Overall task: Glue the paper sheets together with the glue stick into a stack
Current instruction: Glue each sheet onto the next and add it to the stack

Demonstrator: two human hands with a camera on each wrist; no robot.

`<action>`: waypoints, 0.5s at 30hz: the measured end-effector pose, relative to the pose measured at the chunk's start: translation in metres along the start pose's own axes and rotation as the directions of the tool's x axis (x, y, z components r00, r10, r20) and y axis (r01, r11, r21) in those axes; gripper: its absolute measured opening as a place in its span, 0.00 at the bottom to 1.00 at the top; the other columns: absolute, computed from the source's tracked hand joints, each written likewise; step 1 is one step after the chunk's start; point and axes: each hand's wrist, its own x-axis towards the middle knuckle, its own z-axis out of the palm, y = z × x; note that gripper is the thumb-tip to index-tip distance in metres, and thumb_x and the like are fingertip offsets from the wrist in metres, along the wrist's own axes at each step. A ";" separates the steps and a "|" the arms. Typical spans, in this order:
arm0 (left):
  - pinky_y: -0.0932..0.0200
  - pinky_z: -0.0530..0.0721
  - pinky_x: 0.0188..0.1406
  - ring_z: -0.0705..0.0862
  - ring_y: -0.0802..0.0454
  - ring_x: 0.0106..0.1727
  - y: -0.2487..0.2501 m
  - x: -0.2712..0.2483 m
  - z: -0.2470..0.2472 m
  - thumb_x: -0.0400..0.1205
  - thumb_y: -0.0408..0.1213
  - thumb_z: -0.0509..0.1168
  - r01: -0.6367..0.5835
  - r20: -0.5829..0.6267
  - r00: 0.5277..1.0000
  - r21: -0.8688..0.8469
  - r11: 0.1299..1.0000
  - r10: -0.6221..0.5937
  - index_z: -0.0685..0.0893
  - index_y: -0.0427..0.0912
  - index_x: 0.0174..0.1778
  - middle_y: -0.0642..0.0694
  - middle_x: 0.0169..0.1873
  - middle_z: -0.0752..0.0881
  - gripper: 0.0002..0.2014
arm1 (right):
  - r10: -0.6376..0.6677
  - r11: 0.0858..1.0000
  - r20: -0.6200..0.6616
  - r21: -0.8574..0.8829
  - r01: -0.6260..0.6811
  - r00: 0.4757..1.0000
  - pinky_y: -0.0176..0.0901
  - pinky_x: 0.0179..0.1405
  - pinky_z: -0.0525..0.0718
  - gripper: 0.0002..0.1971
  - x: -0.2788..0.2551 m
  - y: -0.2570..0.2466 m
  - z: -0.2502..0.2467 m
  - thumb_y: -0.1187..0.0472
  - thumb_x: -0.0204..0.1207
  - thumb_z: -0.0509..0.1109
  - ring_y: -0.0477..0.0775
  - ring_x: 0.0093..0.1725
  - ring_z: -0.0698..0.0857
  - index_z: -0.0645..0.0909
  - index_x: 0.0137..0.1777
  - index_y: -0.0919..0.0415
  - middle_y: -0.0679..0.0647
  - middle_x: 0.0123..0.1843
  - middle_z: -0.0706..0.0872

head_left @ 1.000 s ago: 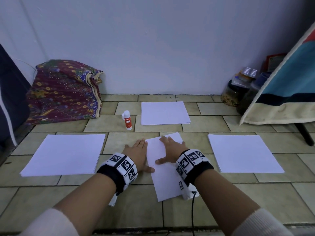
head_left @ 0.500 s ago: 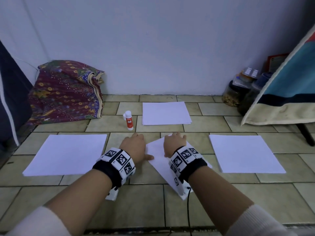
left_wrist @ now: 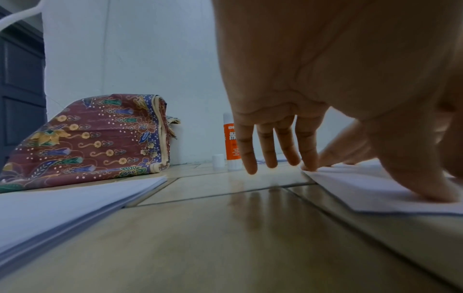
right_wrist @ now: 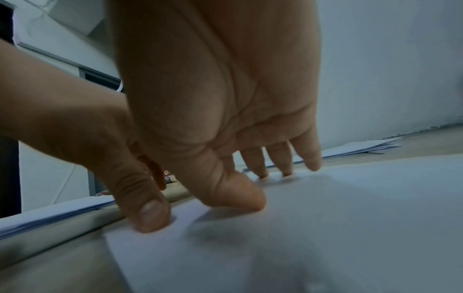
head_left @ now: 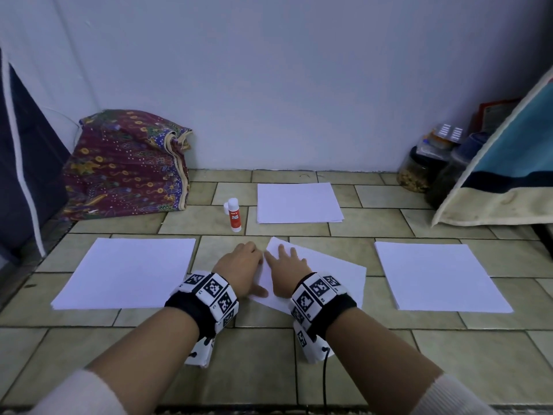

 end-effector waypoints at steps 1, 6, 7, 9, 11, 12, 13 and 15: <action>0.52 0.77 0.64 0.69 0.49 0.70 -0.001 0.003 0.003 0.70 0.58 0.75 -0.017 -0.010 1.000 0.006 1.000 0.017 0.70 0.43 0.72 0.46 0.68 0.70 0.39 | -0.047 0.999 -0.001 0.022 0.047 0.999 0.63 0.80 0.59 0.41 -0.003 0.000 0.000 0.61 0.79 0.68 0.65 0.84 0.48 0.46 0.85 0.55 0.62 0.85 0.45; 0.34 0.52 0.81 0.35 0.47 0.84 -0.002 0.015 0.008 0.68 0.62 0.75 -0.031 0.158 0.987 0.006 0.999 0.030 0.39 0.36 0.84 0.44 0.84 0.37 0.64 | -0.129 0.977 -0.023 0.166 0.131 0.991 0.53 0.69 0.72 0.39 -0.016 0.005 -0.013 0.67 0.74 0.73 0.61 0.74 0.71 0.54 0.79 0.66 0.60 0.78 0.63; 0.31 0.50 0.80 0.33 0.48 0.84 -0.003 0.017 0.009 0.68 0.63 0.74 -0.039 0.195 0.980 0.007 0.999 0.037 0.38 0.38 0.84 0.44 0.84 0.36 0.64 | -0.133 0.977 -0.005 0.169 0.132 0.991 0.52 0.69 0.71 0.38 -0.018 0.007 -0.015 0.67 0.75 0.71 0.62 0.73 0.73 0.52 0.80 0.66 0.60 0.77 0.65; 0.28 0.51 0.79 0.34 0.49 0.84 -0.005 0.019 0.012 0.70 0.67 0.70 -0.052 0.242 0.969 0.044 0.998 0.040 0.37 0.40 0.85 0.45 0.84 0.36 0.62 | -0.134 0.977 0.021 0.171 0.128 0.991 0.53 0.75 0.64 0.40 -0.019 0.011 -0.017 0.67 0.77 0.68 0.63 0.71 0.75 0.47 0.82 0.64 0.62 0.76 0.69; 0.29 0.52 0.78 0.36 0.51 0.85 -0.007 0.019 0.015 0.71 0.70 0.66 -0.048 0.246 0.969 0.118 0.992 0.017 0.36 0.40 0.85 0.46 0.84 0.36 0.61 | -0.124 0.976 0.031 0.184 0.116 0.992 0.55 0.82 0.53 0.43 -0.018 0.018 -0.016 0.65 0.77 0.66 0.63 0.71 0.76 0.42 0.84 0.60 0.61 0.78 0.70; 0.29 0.51 0.78 0.37 0.52 0.85 -0.007 0.018 0.015 0.71 0.71 0.64 -0.043 0.241 0.970 0.145 0.988 0.006 0.36 0.39 0.84 0.46 0.84 0.35 0.61 | -0.108 0.977 0.042 0.188 0.098 0.993 0.56 0.83 0.48 0.44 -0.017 0.023 -0.016 0.62 0.77 0.67 0.62 0.74 0.74 0.40 0.84 0.59 0.59 0.80 0.67; 0.29 0.51 0.79 0.38 0.52 0.85 -0.006 0.017 0.015 0.72 0.72 0.63 -0.040 0.241 0.971 0.160 0.986 0.000 0.36 0.39 0.84 0.46 0.84 0.35 0.61 | -0.086 0.978 0.054 0.193 0.074 0.995 0.56 0.83 0.45 0.46 -0.017 0.030 -0.016 0.58 0.77 0.68 0.61 0.77 0.71 0.38 0.85 0.58 0.57 0.83 0.62; 0.29 0.50 0.79 0.37 0.52 0.85 -0.006 0.018 0.015 0.72 0.72 0.63 -0.037 0.249 0.968 0.167 0.985 -0.006 0.35 0.38 0.84 0.46 0.84 0.34 0.60 | -0.043 0.977 0.064 0.210 0.029 0.997 0.58 0.83 0.42 0.50 -0.019 0.046 -0.016 0.48 0.76 0.71 0.59 0.81 0.65 0.37 0.85 0.57 0.53 0.86 0.54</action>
